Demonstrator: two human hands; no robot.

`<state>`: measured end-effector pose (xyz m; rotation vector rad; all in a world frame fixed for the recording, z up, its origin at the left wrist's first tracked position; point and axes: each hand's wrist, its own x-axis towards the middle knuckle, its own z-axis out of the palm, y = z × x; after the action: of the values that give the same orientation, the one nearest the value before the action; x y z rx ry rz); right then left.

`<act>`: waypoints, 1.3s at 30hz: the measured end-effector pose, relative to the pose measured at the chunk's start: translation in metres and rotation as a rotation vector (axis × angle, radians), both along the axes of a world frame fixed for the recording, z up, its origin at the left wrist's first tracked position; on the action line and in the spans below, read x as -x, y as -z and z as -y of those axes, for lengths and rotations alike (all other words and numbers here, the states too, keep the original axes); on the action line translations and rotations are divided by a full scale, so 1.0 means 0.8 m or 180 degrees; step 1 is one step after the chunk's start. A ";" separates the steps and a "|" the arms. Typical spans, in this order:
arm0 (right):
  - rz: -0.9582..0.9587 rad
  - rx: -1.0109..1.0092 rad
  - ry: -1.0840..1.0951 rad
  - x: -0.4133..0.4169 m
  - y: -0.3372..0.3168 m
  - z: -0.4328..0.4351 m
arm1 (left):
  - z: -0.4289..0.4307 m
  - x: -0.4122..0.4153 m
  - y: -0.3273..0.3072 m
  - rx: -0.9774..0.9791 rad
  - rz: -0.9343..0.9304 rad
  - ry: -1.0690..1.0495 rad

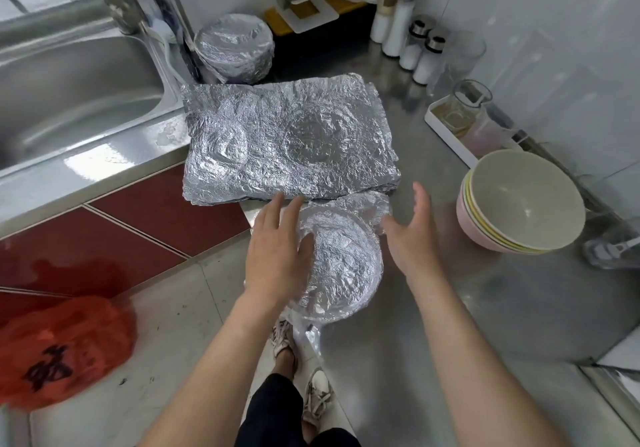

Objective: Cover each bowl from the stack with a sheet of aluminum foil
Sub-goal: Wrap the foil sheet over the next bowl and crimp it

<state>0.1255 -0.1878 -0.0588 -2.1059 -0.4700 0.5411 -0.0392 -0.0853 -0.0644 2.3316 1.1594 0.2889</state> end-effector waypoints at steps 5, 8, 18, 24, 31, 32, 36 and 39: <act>-0.0229 0.0016 -0.1051 -0.027 0.014 -0.035 | -0.028 -0.030 -0.003 -0.0047 -0.0207 0.0489; -0.0129 -0.0080 -0.0788 -0.024 0.025 -0.042 | -0.036 -0.051 -0.004 -0.0124 -0.0246 0.0973; -0.0176 -0.0164 -0.0809 0.010 0.019 -0.008 | -0.038 -0.066 0.018 -0.0311 0.0027 0.1132; 0.0170 -0.0127 -0.0468 0.040 0.036 -0.006 | -0.032 -0.065 0.017 -0.0364 0.0040 0.0993; -0.0689 -0.0334 -0.0451 0.029 0.037 -0.005 | -0.019 -0.023 0.009 -0.0587 0.0166 0.0447; -0.0882 -0.0340 -0.0507 0.024 0.036 -0.005 | -0.014 -0.007 0.010 -0.0531 0.0238 0.0234; -0.0959 -0.0232 -0.0784 0.025 0.035 -0.010 | 0.016 0.037 0.027 0.0180 0.0370 -0.0305; -0.0811 -0.0272 -0.0719 0.034 0.042 -0.011 | 0.026 0.032 0.035 0.0539 0.0611 -0.0426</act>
<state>0.0982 -0.1790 -0.0924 -1.8810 -0.5758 0.8915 -0.0649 -0.1062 -0.0925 2.0362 1.1972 0.4346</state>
